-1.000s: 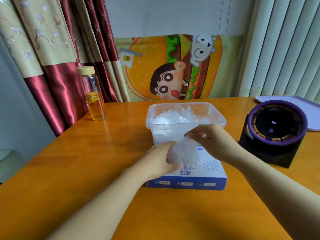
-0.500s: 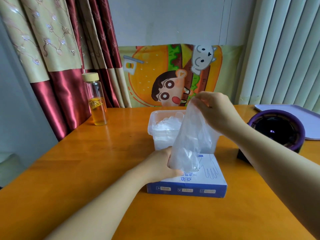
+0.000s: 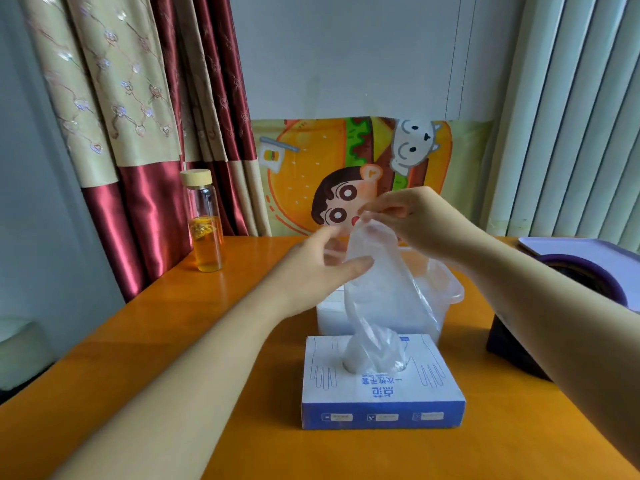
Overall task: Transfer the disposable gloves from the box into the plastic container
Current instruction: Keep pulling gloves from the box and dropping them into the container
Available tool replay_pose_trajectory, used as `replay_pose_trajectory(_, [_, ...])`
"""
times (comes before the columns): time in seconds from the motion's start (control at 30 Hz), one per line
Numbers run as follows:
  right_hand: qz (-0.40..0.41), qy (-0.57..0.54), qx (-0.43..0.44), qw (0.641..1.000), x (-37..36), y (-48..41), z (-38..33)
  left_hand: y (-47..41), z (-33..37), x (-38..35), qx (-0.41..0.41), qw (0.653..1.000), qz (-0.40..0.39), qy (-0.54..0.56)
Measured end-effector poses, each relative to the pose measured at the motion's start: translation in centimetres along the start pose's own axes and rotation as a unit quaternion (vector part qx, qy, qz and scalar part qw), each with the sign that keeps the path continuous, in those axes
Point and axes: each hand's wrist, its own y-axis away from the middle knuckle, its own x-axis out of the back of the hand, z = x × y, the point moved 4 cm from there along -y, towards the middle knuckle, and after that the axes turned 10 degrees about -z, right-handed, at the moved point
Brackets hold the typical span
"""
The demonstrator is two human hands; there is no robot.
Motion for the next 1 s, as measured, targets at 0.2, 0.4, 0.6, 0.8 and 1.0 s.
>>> replay_pose_trajectory(0.2, [-0.068,-0.155,-0.053,0.984,0.3,-1.1,0.9,-2.7,1.8,1.4,-0.051,0.992,0.118,-0.007])
replay_pose_trajectory(0.4, [-0.039,-0.253,-0.002,0.967,1.7,-0.5,1.3,-4.7,-0.2,4.3,0.030,0.991,0.131,0.004])
replay_pose_trajectory(0.6, [-0.137,0.015,0.053,0.989,-0.6,-1.2,1.4,-6.0,-2.2,4.0,0.085,0.969,0.072,0.220])
replay_pose_trajectory(0.8, [-0.063,-0.017,0.009,0.998,-1.0,-3.3,2.6,-6.5,-6.4,5.1,0.114,0.937,0.048,0.328])
replay_pose_trajectory(1.0, [-0.123,0.012,-0.026,0.992,-2.0,-5.5,3.3,-6.4,-10.8,8.3,0.186,0.939,0.128,0.257])
